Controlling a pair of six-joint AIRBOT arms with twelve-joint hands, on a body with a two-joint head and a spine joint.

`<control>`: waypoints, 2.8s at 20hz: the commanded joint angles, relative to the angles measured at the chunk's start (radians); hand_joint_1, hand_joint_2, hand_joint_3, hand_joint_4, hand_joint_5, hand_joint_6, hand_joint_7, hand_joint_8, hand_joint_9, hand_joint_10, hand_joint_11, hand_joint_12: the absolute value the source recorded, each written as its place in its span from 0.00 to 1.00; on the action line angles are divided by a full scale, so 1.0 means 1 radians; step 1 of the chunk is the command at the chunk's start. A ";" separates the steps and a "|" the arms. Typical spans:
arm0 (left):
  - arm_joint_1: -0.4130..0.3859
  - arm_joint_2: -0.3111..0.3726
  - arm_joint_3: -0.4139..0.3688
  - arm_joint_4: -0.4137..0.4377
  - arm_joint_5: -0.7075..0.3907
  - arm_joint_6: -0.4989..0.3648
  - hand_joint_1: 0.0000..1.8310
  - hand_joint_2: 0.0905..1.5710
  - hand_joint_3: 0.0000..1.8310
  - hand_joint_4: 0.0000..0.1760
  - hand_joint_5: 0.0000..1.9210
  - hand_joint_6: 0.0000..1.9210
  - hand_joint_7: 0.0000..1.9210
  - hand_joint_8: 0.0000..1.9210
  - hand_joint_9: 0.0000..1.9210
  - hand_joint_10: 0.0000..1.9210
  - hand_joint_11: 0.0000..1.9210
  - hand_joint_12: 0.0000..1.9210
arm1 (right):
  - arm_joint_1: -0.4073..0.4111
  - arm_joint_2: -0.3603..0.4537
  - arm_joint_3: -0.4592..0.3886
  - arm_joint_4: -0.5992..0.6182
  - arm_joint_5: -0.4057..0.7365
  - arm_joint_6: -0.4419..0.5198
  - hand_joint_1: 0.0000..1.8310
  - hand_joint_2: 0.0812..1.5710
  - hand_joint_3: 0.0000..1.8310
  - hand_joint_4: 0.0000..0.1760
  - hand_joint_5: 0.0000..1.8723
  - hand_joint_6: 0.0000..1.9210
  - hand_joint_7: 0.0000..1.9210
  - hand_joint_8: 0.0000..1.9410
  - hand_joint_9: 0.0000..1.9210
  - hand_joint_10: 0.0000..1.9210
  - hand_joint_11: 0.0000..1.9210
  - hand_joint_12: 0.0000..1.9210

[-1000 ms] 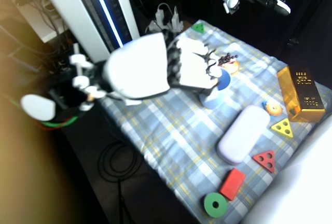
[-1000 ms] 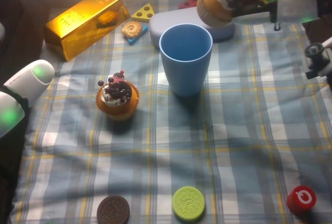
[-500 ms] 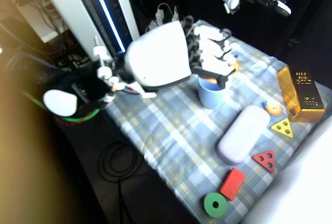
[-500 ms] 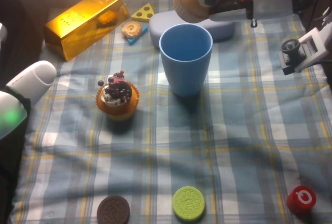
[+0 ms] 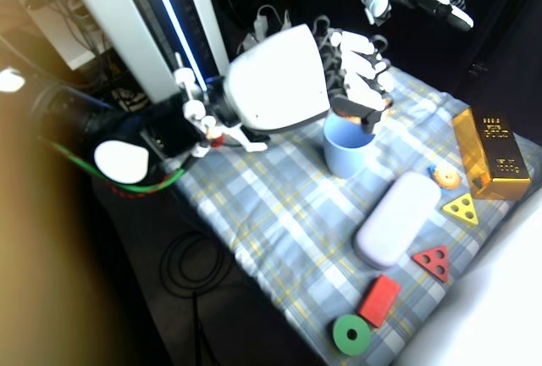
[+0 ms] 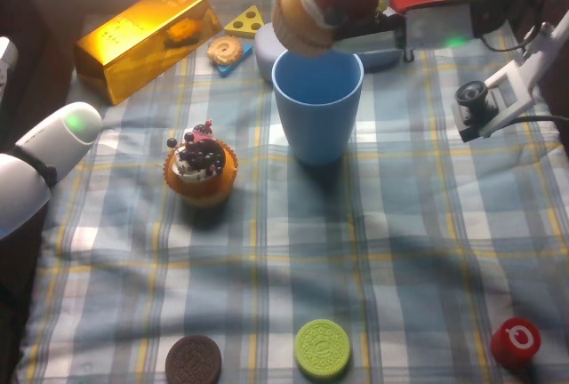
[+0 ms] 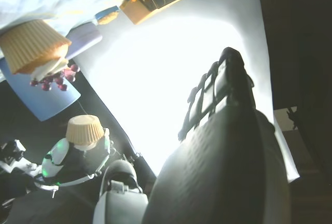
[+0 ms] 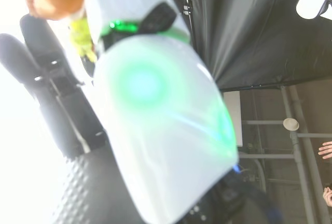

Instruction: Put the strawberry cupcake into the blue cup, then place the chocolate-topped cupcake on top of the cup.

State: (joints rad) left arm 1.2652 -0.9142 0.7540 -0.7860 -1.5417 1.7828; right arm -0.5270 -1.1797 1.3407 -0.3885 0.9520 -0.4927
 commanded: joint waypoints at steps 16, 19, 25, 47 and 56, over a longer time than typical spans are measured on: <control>-0.005 0.001 0.003 0.035 -0.124 -0.004 0.00 0.57 0.00 0.08 0.02 0.00 0.01 0.00 0.00 0.00 0.00 0.00 | -0.014 0.004 0.014 0.028 0.065 0.008 0.66 0.68 0.00 0.00 0.25 0.00 0.27 0.00 0.29 0.00 0.24 0.24; -0.005 0.001 0.004 0.035 -0.124 -0.004 0.00 0.57 0.00 0.03 0.02 0.00 0.01 0.00 0.00 0.00 0.00 0.00 | -0.014 0.004 0.015 0.028 0.063 0.008 0.60 0.66 0.00 0.05 0.21 0.00 0.22 0.00 0.23 0.00 0.18 0.22; -0.005 0.001 0.004 0.036 -0.120 -0.005 0.00 0.57 0.00 0.01 0.02 0.00 0.01 0.00 0.00 0.00 0.00 0.00 | -0.014 0.005 0.018 0.028 0.063 0.012 0.59 0.66 0.00 0.22 0.21 0.00 0.22 0.00 0.24 0.00 0.18 0.23; -0.196 -0.147 0.187 0.164 0.286 -0.005 0.11 0.49 0.00 0.37 0.00 0.00 0.00 0.00 0.00 0.00 0.00 0.00 | -0.357 0.347 -0.261 0.285 0.238 -0.213 0.11 0.63 0.00 0.17 0.03 0.00 0.04 0.00 0.02 0.00 0.01 0.01; -0.231 -0.211 0.243 0.179 0.393 -0.005 0.19 0.45 0.00 0.07 0.08 0.01 0.09 0.01 0.04 0.00 0.00 0.00 | -0.587 0.399 -0.333 0.522 0.411 -0.334 0.10 0.66 0.00 0.10 0.07 0.00 0.14 0.00 0.13 0.00 0.00 0.29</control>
State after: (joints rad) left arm 1.0374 -1.1175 0.9928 -0.6174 -1.0882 1.7905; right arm -1.1255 -0.7864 1.0088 0.1112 1.2297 -0.8288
